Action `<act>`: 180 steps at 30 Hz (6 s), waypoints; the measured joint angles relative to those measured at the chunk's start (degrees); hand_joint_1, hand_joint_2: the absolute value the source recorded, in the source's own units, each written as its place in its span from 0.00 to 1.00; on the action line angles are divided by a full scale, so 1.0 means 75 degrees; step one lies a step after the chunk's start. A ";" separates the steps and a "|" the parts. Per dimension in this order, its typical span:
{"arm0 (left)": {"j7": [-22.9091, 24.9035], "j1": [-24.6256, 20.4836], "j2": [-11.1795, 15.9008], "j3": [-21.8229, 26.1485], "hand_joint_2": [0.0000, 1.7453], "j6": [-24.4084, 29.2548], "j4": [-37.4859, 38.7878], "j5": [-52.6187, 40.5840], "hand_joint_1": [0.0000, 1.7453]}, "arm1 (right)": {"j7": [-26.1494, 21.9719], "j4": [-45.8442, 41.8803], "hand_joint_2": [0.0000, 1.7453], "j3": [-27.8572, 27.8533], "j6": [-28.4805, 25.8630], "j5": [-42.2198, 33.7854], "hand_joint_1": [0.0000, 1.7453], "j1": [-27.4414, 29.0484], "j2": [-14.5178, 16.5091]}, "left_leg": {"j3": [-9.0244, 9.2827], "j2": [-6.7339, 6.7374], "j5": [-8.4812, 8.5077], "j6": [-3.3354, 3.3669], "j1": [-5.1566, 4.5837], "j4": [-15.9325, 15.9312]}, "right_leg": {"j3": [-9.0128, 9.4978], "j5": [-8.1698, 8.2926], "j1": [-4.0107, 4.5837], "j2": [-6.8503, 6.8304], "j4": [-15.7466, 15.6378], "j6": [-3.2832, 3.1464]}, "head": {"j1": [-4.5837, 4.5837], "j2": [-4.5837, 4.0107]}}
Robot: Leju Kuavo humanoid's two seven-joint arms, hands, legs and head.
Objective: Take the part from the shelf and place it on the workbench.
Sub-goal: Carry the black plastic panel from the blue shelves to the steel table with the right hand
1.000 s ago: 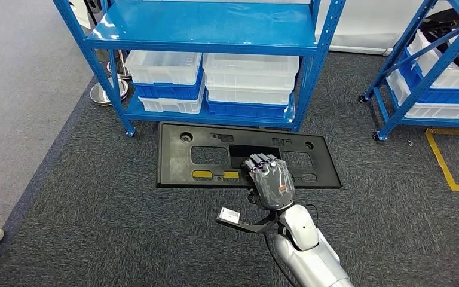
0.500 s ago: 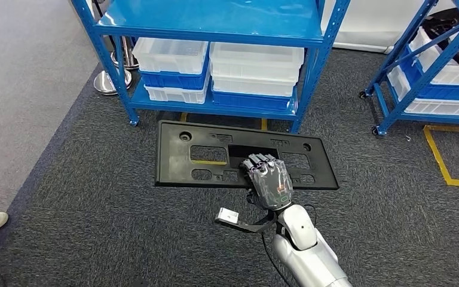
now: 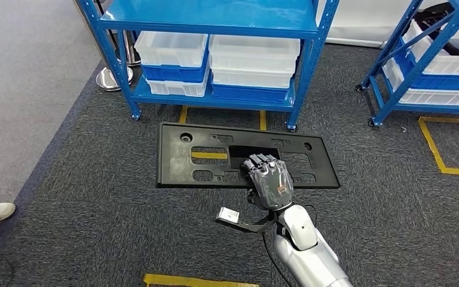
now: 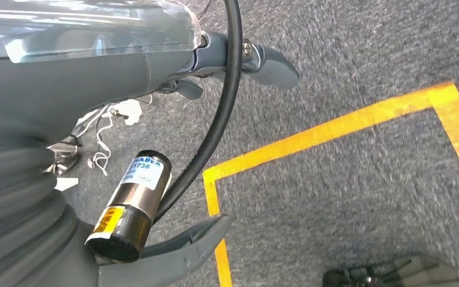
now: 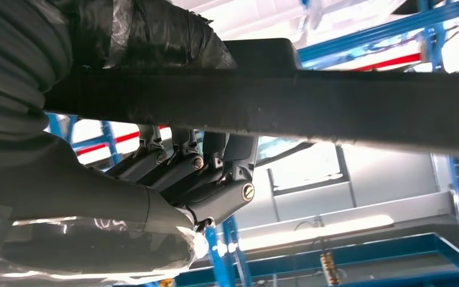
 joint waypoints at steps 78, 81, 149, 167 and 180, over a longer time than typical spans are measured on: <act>-0.0052 -0.0037 -0.0069 0.0028 1.00 -0.0039 0.0000 -0.0152 0.00 | 0.0682 -0.0042 1.00 0.0447 -0.0003 0.0240 0.95 -0.0059 -0.0246 | 0.0718 0.0053 -0.0529 0.0248 0.0067 -0.0117 | -0.1095 0.0206 0.0025 0.0035 0.0801 0.0199 | 0.0056 0.0000; -0.0054 -0.0030 -0.0073 0.0034 1.00 -0.0026 0.0000 -0.0157 0.00 | 0.0682 -0.0043 1.00 0.0449 -0.0003 0.0247 0.95 -0.0034 -0.0266 | 0.0673 -0.0032 -0.0490 0.0281 0.0073 -0.0120 | -0.1694 -0.0486 -0.0068 0.0036 0.2188 0.0305 | 0.0057 0.0000; -0.0012 -0.0123 -0.0149 0.0112 1.00 -0.0106 0.0003 -0.0272 0.00 | 0.0618 -0.0017 1.00 0.0449 -0.0003 0.0350 0.95 -0.0151 -0.0399 | 0.0419 -0.0703 -0.0416 0.0133 0.0021 0.0093 | -0.0800 0.0286 -0.0226 0.0581 0.0595 0.0305 | 0.0032 0.0000; -0.0002 -0.0133 -0.0146 0.0115 1.00 -0.0096 0.0003 -0.0294 0.00 | 0.0615 -0.0026 1.00 0.0450 -0.0002 0.0335 0.95 -0.0184 -0.0367 | 0.0440 0.0252 -0.0382 0.0099 -0.0050 -0.0024 | -0.0572 0.0209 -0.0102 -0.0693 0.0345 0.0183 | 0.0004 0.0000; -0.0012 -0.0079 -0.0149 0.0128 1.00 -0.0075 0.0003 -0.0389 0.00 | 0.0621 -0.0097 1.00 0.0452 -0.0003 0.0286 0.95 -0.0030 -0.0417 | 0.0389 -0.0769 -0.0383 0.0080 0.0040 0.0078 | -0.0777 0.0280 -0.0185 0.0531 0.0512 0.0229 | 0.0017 0.0000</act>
